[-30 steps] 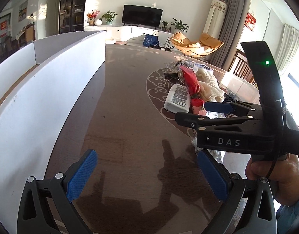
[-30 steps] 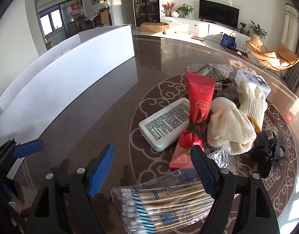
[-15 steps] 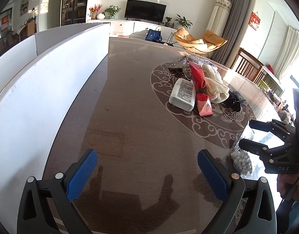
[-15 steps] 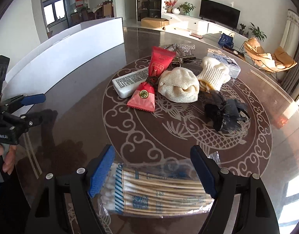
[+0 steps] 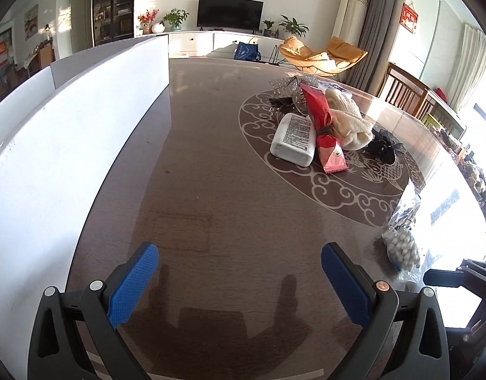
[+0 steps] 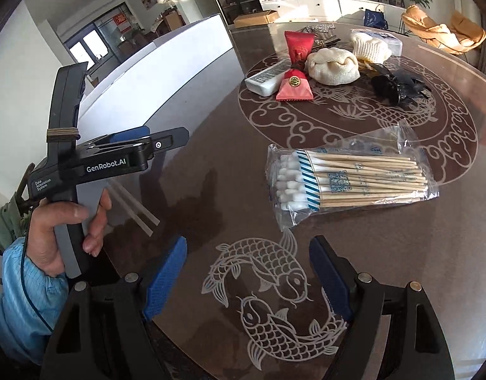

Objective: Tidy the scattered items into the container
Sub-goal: 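Move the left gripper toward the white lotion bottle while the right gripper approaches the cotton swab bag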

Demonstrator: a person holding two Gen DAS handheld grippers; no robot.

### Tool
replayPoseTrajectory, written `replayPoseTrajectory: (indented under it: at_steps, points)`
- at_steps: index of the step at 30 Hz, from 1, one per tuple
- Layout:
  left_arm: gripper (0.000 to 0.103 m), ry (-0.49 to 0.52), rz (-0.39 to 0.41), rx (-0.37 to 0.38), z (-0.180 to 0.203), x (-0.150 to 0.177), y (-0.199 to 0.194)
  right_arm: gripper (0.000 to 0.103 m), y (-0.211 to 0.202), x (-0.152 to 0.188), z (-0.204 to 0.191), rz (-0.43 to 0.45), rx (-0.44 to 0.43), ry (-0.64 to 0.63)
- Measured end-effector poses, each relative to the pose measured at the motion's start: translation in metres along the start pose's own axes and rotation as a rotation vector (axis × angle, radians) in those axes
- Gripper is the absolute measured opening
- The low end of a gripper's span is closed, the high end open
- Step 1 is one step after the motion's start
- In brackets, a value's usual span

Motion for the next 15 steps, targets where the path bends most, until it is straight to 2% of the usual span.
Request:
replayPoseTrajectory:
  at_steps: [2, 4, 8, 13, 15]
  points:
    - [0.103, -0.005, 0.002, 0.000, -0.001, 0.001, -0.002, 0.080, 0.006, -0.007, 0.000, 0.007, 0.011, 0.022]
    - [0.103, -0.013, 0.007, 0.003, -0.003, 0.001, -0.004, 0.080, 0.009, -0.012, 0.003, 0.028, 0.071, 0.039]
    - [0.103, -0.030, 0.007, 0.015, -0.005, 0.002, -0.005, 0.080, 0.009, -0.013, 0.035, 0.060, 0.305, 0.112]
    - [0.103, -0.020, 0.009, 0.021, -0.001, 0.002, -0.006, 0.080, -0.017, -0.002, 0.084, 0.102, 0.532, 0.215]
    - [0.103, -0.012, 0.006, 0.019, 0.001, 0.001, -0.005, 0.080, -0.025, 0.001, 0.090, 0.111, 0.530, 0.229]
Point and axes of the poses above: each gripper's, at about its wrist camera, not at the fingertips, and y roughly the way its jaws point, z to its right, x to its underside, the point moved 4 cm from there along y, roughly the way its jaws point, and after that the axes turned 9 degrees about x, right-handed, at the moved point
